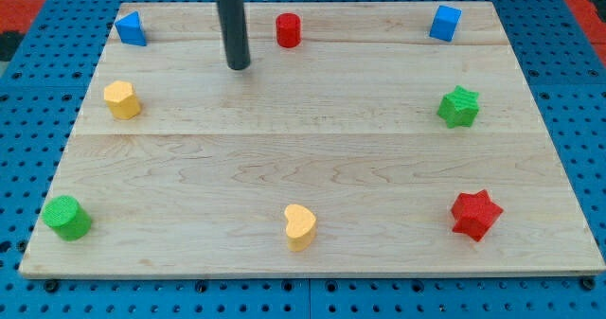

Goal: Move the red star diagonally to the bottom left of the green star

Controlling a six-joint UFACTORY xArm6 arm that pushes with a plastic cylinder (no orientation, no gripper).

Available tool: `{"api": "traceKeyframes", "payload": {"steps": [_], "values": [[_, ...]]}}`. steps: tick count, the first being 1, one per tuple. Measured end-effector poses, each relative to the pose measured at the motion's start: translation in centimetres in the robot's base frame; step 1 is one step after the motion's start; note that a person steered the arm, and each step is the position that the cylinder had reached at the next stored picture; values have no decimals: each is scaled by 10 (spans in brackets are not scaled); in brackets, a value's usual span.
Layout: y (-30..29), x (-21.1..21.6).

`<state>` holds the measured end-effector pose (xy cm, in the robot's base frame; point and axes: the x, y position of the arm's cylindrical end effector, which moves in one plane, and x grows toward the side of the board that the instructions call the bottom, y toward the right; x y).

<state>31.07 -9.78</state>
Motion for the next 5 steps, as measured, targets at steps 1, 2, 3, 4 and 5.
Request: {"api": "traceKeyframes", "payload": {"steps": [1, 2, 3, 4, 5], "values": [[51, -27], [66, -37], [86, 3], [182, 38], [253, 18]]}}
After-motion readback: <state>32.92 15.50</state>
